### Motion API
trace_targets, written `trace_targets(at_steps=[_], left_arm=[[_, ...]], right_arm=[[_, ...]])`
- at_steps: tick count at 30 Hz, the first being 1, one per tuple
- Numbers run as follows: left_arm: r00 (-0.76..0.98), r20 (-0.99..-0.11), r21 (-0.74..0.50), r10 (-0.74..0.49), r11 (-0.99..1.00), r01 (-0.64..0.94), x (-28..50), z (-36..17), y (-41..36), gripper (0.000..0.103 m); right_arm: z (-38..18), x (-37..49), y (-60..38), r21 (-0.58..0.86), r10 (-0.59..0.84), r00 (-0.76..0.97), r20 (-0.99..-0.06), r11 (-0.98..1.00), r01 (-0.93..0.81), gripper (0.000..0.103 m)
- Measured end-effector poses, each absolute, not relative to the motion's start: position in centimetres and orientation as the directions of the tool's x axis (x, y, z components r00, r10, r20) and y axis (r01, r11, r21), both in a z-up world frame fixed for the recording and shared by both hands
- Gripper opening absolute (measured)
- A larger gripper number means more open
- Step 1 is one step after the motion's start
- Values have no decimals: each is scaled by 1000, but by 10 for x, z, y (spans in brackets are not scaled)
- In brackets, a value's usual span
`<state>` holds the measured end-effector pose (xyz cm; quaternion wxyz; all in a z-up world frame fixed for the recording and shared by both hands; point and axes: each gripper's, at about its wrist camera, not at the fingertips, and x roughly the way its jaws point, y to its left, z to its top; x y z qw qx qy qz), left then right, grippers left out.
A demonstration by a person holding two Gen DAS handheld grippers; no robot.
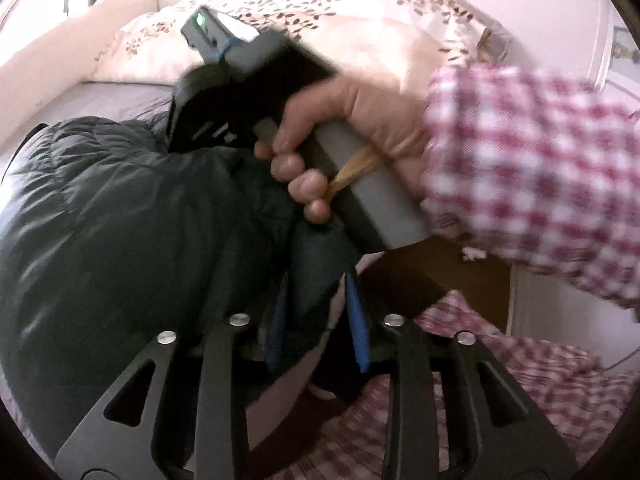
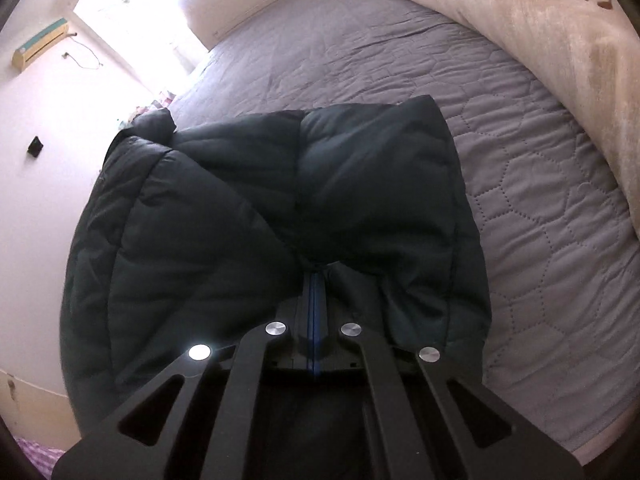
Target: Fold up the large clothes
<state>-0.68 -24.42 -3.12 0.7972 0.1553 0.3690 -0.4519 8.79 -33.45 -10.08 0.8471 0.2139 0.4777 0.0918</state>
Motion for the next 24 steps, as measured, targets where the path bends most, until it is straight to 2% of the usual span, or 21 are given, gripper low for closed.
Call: trace_targets(at_steps=[4,9,10,14,19,24], left_arm=[[339,-700,-102,-628,559,823,-11,-6,-222,45],[437,-664,-101,-607,651,752,-7,24,-183,53],[469,-660,-105,-588,690,716,-4,29,-170,59],[531,-677,-130,-509,793,595,8,31,-133,60],[505,-733,-219,-455,862,458,17,8,-100,60],[502,-736,-261,-455,874,409,19,-1,-89,60]], right_arm=[[-101,85,-334,443,350,537,-768,895,50,0],[-99,84,-330,419,326,533,-781,906,60,0],[-96,84,-328,408,316,532,-785,911,62,0],[-90,85,-320,342,257,530,-808,937,67,0],[-77,83,-314,290,192,533,-824,951,106,0],[-39,40,-314,309,172,632,-755,944,112,1]])
